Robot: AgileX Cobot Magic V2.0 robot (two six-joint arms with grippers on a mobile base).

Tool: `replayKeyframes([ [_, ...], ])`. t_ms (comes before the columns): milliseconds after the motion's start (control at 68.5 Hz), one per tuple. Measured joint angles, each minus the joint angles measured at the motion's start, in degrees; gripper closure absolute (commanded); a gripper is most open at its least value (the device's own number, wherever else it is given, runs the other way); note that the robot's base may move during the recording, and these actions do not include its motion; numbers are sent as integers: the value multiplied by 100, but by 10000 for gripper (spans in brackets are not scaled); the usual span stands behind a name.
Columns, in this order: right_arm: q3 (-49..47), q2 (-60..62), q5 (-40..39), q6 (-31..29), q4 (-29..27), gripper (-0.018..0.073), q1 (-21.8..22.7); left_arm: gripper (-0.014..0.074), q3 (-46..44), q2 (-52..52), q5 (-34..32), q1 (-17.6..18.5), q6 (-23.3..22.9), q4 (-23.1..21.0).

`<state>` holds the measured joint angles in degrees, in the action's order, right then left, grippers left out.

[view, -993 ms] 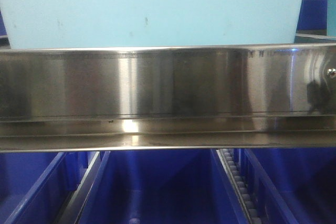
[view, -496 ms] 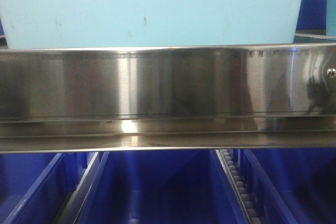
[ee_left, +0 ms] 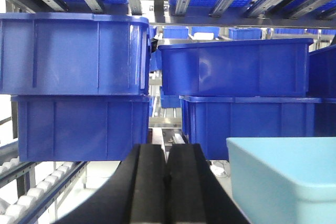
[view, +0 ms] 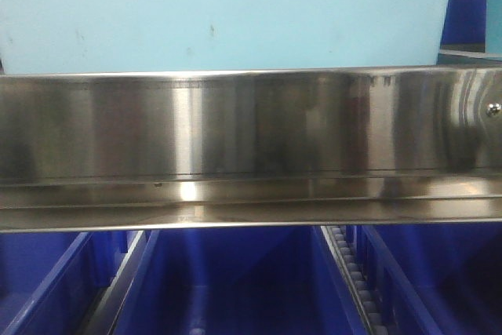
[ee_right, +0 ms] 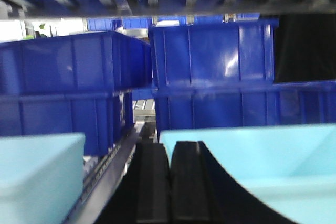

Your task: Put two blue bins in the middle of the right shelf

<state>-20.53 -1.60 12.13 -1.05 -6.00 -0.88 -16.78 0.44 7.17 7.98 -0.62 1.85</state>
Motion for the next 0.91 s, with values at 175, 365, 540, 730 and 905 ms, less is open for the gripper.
replayKeyframes([
  [175,-832,-628,430,0,-10,-13,0,185,-885,386,1042,0,0,-14],
  [365,-1173,-1307,654,-19,-10,-10,0,8,-1463,1038,1290,0,0,-358],
  [540,-1910,-2111,1361,-520,-10,-10,-125,4,-2227,2023,2132,105,8,-615],
  [730,-2868,-3224,1878,-649,-56,-10,-934,5,-3253,3234,2576,1050,22,-637],
  [905,-3855,-4512,2648,-647,-68,-10,-1607,6,-4451,4589,3196,1773,62,-637],
])
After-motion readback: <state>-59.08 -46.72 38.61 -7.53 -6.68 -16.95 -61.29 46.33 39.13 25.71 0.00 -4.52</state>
